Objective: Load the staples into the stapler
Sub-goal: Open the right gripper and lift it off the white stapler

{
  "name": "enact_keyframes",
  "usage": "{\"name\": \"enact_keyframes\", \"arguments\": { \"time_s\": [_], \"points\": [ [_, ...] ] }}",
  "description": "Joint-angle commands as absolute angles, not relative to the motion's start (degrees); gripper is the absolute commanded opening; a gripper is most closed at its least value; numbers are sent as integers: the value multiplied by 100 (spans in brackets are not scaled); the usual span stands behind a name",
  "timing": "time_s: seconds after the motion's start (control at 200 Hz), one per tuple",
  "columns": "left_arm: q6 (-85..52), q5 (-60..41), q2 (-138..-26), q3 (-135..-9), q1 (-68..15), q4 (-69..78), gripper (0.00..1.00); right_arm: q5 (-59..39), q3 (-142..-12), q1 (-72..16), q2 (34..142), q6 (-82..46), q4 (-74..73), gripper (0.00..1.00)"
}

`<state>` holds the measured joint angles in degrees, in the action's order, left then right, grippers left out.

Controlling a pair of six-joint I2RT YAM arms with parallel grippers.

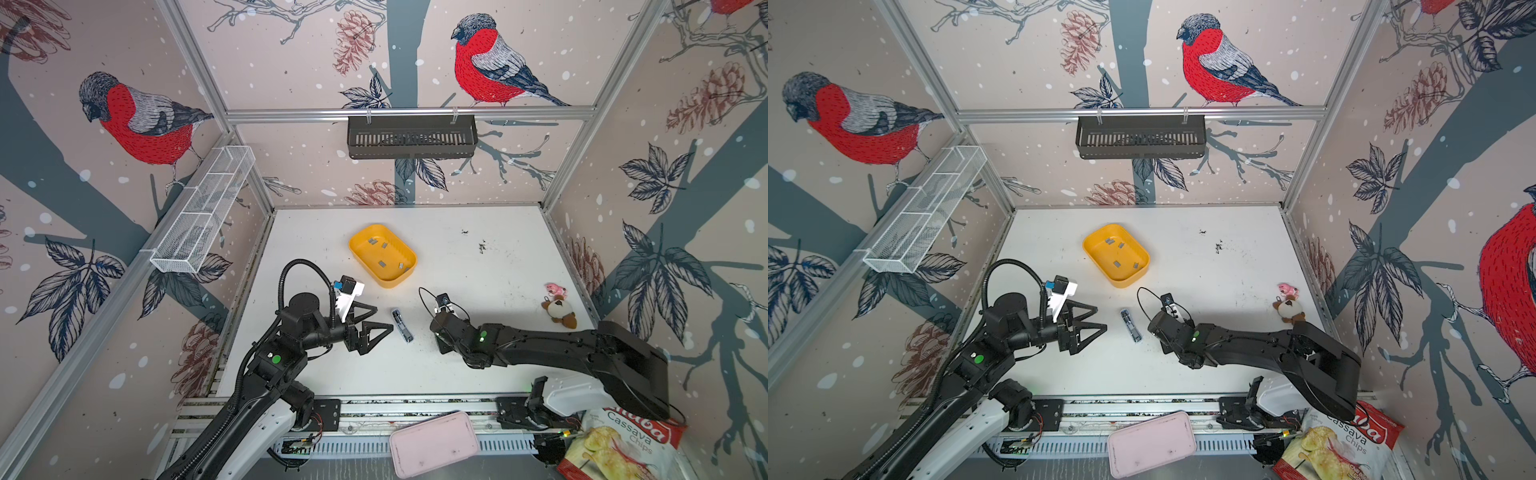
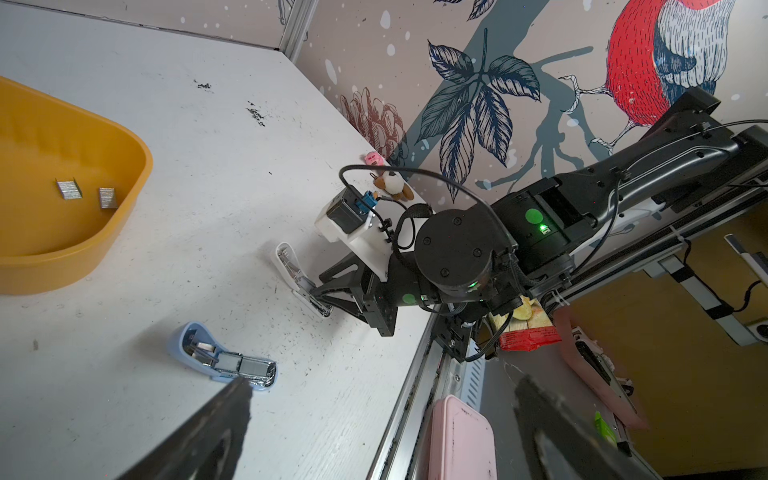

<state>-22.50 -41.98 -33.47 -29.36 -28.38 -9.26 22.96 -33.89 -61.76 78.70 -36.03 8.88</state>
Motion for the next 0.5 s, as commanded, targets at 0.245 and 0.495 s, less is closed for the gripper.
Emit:
{"name": "enact_keyframes", "arguments": {
  "time_s": [0.245, 0.495],
  "points": [
    [-2167, -3848, -3577, -3019, -2827, -912, 98, 2003, -3343, -5717, 7053, -3417, 591, 28],
    [-2134, -3637, -3708, -3005, -2830, -643, 98, 1463, -3085, -5372, 6464, -3504, 412, 30]
  ]
}}
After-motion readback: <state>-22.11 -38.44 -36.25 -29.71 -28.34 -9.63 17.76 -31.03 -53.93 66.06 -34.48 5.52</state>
